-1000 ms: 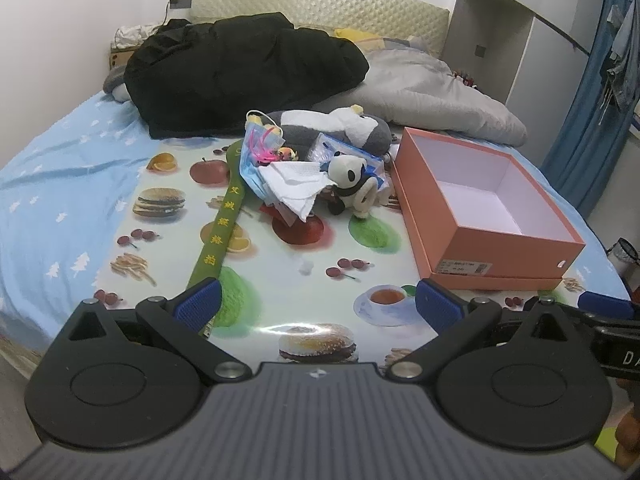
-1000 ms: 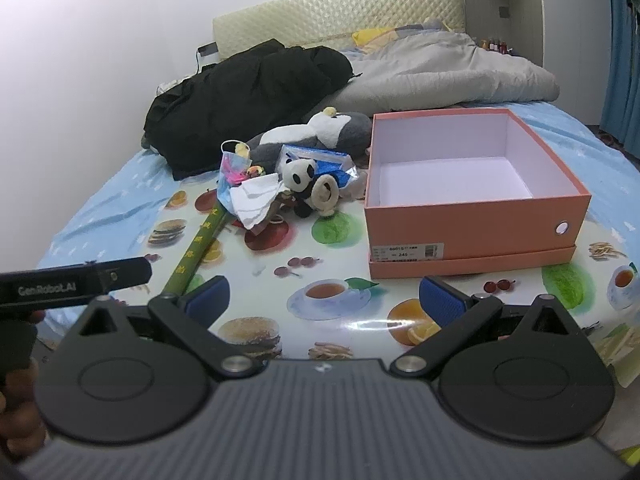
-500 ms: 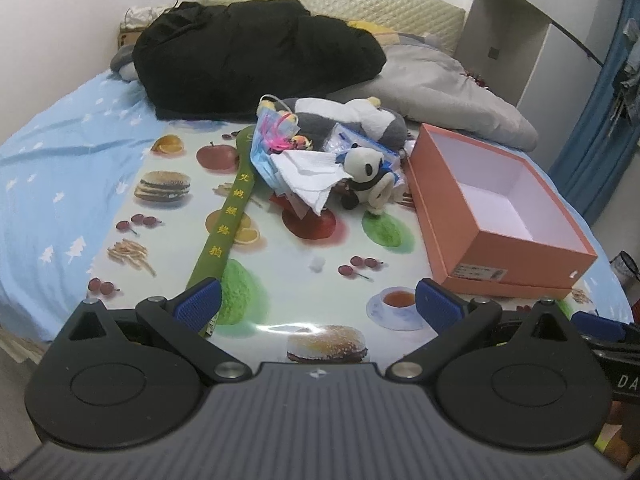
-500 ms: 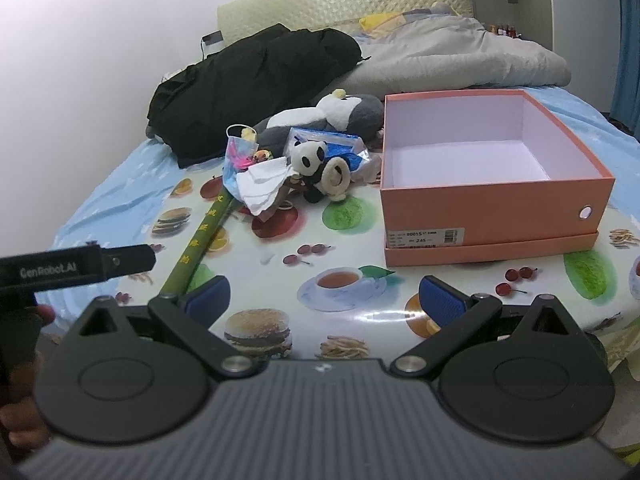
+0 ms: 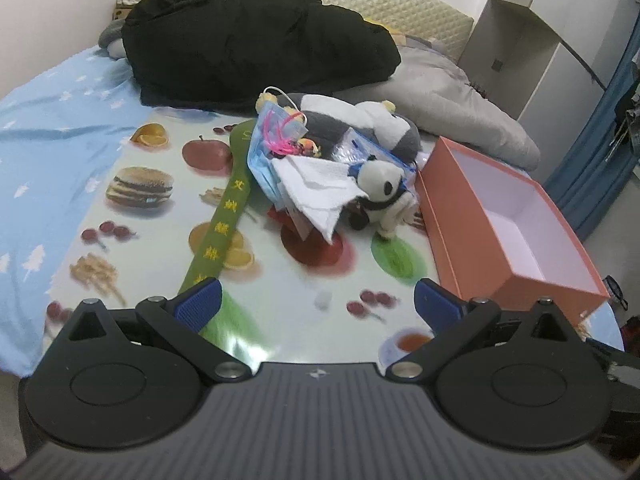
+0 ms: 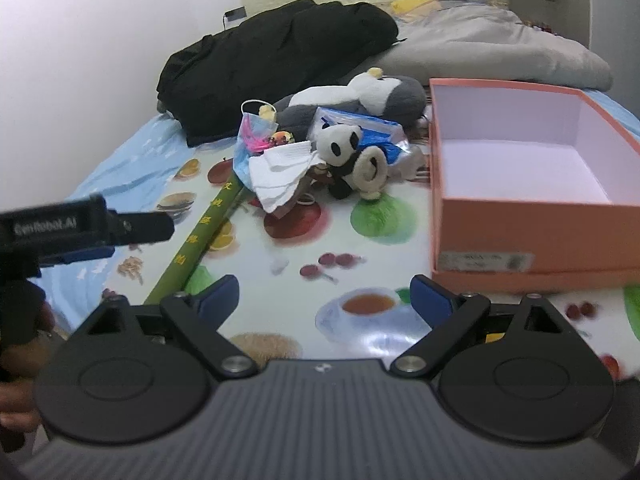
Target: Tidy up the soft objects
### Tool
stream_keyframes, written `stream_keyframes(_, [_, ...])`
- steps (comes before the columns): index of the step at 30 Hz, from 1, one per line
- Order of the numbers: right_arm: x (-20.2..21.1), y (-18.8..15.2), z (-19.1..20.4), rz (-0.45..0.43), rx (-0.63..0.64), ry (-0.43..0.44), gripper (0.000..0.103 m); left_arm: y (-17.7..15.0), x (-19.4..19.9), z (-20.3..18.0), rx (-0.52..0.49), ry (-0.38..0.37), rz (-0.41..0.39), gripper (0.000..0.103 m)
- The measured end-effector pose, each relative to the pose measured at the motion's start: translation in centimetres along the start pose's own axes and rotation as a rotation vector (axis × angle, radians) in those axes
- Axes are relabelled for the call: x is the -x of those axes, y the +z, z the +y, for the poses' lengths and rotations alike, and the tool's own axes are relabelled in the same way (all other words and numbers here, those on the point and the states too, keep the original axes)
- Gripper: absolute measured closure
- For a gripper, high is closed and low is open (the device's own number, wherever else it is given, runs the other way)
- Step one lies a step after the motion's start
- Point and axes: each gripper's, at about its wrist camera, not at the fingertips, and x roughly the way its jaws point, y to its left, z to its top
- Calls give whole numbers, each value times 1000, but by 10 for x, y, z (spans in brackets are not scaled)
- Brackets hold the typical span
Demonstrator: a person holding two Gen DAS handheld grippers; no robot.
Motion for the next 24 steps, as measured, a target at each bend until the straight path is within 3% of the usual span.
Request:
stream_keyframes(4, [-31,10,2,0,20,7,11,14,-27,9,12,-17,-5,0])
stream_keyframes(7, [-55,16,5,-9,57,2,27,26,-50,15,20,-30,-15,0])
stream_keyframes(9, [-72,21,4,-11,68,-6,29,32,-66,19,27,-40,-21,2])
stream_keyframes(13, [-100,28,-2,-33,68,-33,37,43,-99,32,70,-58,-15,11])
stream_keyframes(20, [-132,43,-14,-141,10,-33,38,53,-147,46,128,-90,13,31])
stream_keyframes(24, [-153,54,-18,-141,-21,-47,39,55,-168,48,145,-121,42,41])
